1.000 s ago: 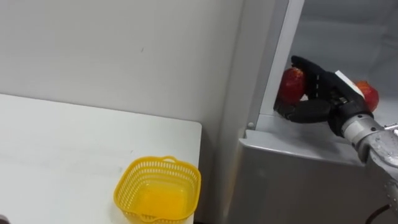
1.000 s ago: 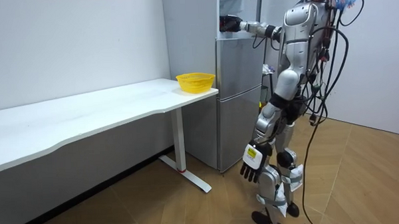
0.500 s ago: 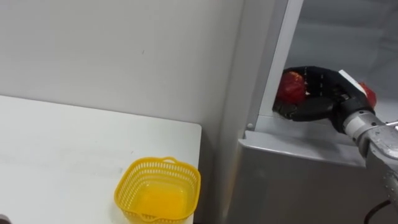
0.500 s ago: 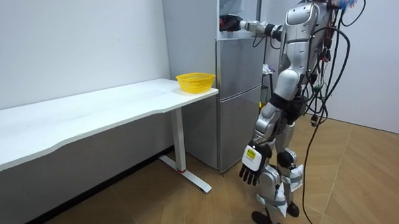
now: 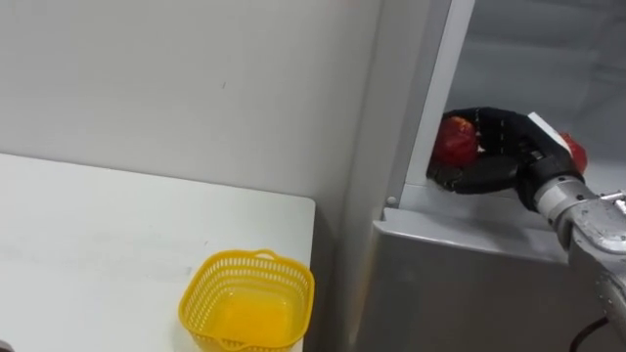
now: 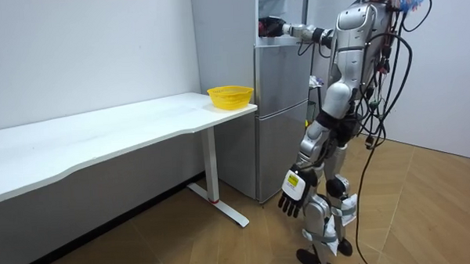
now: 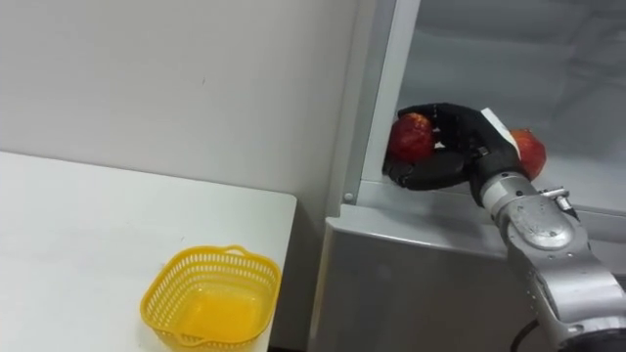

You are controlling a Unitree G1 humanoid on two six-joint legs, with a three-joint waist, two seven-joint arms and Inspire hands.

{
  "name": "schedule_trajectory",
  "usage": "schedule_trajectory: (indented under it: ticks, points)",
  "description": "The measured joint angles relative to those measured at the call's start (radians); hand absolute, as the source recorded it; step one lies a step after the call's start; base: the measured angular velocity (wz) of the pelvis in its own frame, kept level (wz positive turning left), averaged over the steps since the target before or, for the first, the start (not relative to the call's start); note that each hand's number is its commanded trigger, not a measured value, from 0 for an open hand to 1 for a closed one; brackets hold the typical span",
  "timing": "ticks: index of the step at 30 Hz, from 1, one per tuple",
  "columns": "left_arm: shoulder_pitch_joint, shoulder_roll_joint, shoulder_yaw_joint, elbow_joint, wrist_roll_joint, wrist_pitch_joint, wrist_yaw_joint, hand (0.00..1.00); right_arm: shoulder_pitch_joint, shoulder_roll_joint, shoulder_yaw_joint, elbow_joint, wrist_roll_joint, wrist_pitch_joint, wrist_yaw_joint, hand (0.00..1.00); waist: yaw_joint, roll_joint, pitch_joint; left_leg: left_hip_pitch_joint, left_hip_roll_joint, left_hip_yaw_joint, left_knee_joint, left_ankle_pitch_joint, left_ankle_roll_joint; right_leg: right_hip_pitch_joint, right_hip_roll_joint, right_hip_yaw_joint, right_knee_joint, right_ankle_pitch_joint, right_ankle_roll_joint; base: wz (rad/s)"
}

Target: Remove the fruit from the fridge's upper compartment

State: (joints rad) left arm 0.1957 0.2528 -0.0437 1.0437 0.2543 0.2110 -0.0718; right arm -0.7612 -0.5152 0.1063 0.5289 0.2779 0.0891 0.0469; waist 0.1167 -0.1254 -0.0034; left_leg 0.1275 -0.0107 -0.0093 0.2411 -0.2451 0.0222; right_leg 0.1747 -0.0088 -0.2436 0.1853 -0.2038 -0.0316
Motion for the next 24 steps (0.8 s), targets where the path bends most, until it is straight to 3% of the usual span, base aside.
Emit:
schedule_trajectory:
  ticks: [4, 10, 12, 15, 20, 24]
  points:
    - [0.011, -0.001, 0.000, 0.010, -0.027, -0.007, 0.001, 0.00, 0.058, 0.013, -0.004, -0.098, -0.016, 0.001, -0.059, 1.00, -0.004, 0.005, 0.0030, 0.000, -0.001, 0.003, 0.000, 0.000, 0.000, 0.000, -0.001, -0.002, 0.000, 0.000, 0.000, -0.01]
    - [0.015, -0.026, -0.012, 0.038, -0.027, -0.019, 0.004, 0.00, 0.160, 0.055, -0.016, -0.281, -0.098, 0.011, -0.174, 1.00, -0.013, 0.046, 0.0000, 0.000, -0.001, 0.004, -0.003, 0.000, 0.000, -0.001, -0.003, -0.007, 0.000, 0.000, 0.000, -0.01]
    - [0.014, -0.037, -0.016, 0.038, -0.028, -0.022, 0.004, 0.00, 0.204, 0.092, -0.019, -0.366, -0.141, 0.010, -0.216, 1.00, -0.020, 0.067, -0.0009, 0.002, -0.001, 0.005, -0.004, 0.000, 0.000, 0.000, -0.003, -0.006, 0.000, 0.000, 0.000, 0.00]
    - [0.005, -0.040, -0.019, 0.051, -0.027, -0.044, 0.017, 0.00, 0.267, 0.146, -0.019, -0.487, -0.211, 0.010, -0.270, 1.00, -0.033, 0.080, 0.0008, 0.000, 0.000, 0.008, -0.004, 0.000, 0.000, -0.002, -0.001, -0.007, 0.000, 0.000, 0.000, 0.00]
    - [0.000, -0.041, -0.018, 0.058, -0.029, -0.067, 0.043, 0.00, 0.295, 0.169, -0.018, -0.625, -0.286, 0.005, -0.346, 1.00, -0.035, 0.080, -0.0007, -0.003, -0.001, 0.006, -0.003, 0.000, 0.000, -0.003, -0.003, -0.004, 0.000, 0.000, 0.000, 0.00]
    - [-0.006, -0.042, -0.018, 0.088, -0.048, -0.084, 0.061, 0.00, 0.296, 0.176, -0.017, -0.733, -0.338, -0.039, -0.377, 1.00, -0.033, 0.078, -0.0007, -0.001, -0.002, 0.006, -0.004, 0.000, 0.000, 0.000, 0.002, -0.004, 0.001, 0.000, 0.000, 0.00]
